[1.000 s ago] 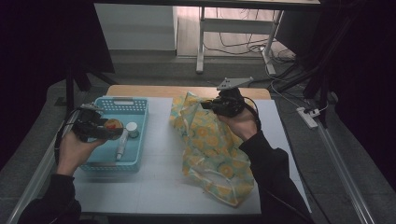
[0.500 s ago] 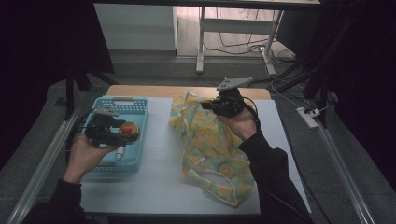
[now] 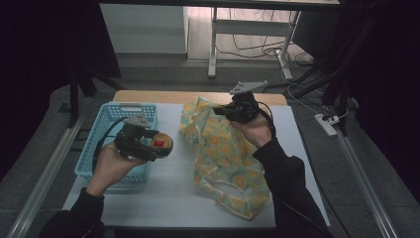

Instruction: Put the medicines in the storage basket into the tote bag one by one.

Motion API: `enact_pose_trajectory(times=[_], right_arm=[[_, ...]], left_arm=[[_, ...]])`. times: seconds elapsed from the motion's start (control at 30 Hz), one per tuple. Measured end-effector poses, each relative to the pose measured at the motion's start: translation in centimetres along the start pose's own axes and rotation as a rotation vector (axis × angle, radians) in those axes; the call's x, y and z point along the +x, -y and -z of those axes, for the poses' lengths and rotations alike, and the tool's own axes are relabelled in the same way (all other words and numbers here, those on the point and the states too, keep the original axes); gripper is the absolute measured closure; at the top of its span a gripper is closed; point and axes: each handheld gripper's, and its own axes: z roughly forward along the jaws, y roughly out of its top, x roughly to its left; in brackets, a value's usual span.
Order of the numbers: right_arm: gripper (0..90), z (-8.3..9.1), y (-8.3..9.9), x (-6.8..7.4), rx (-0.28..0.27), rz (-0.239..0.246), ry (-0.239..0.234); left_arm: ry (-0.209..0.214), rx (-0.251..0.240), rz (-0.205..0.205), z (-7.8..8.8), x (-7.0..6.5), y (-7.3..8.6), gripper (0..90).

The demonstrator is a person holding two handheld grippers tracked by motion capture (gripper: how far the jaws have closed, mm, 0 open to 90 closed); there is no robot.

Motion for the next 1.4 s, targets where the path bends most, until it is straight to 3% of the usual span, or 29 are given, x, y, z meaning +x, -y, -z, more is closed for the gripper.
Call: enact_pose_trajectory(times=[0.3, 0.43, 0.6, 0.9, 1.2, 1.4], right_arm=[[90.0, -0.1, -0.1, -0.2, 0.003, -0.002, 0.005], [90.0, -0.1, -0.1, -0.4, 0.003, -0.008, 0.008], [90.0, -0.1, -0.1, -0.5, 0.003, -0.011, 0.012], [90.0, -0.2, -0.2, -0.8, 0.006, -0.018, 0.019], [90.0, -0.2, 0.0, -1.6, 0.011, -0.037, 0.036], [90.0, -0.3, 0.3, -2.5, 0.013, -0.058, 0.047]], left_arm=[[0.088, 0.01, -0.074, -3.4, -2.6, -3.4, 21.8], [0.115, 0.018, -0.113, -4.9, -3.7, -5.0, 21.8], [0.138, 0.026, -0.132, -6.8, -4.5, -6.4, 21.8], [0.144, 0.035, -0.129, -10.6, -4.1, -8.2, 21.8], [0.145, 0.022, -0.13, -13.9, -3.2, -8.5, 21.7], [0.172, 0.018, -0.14, -15.2, -3.3, -8.6, 21.7]])
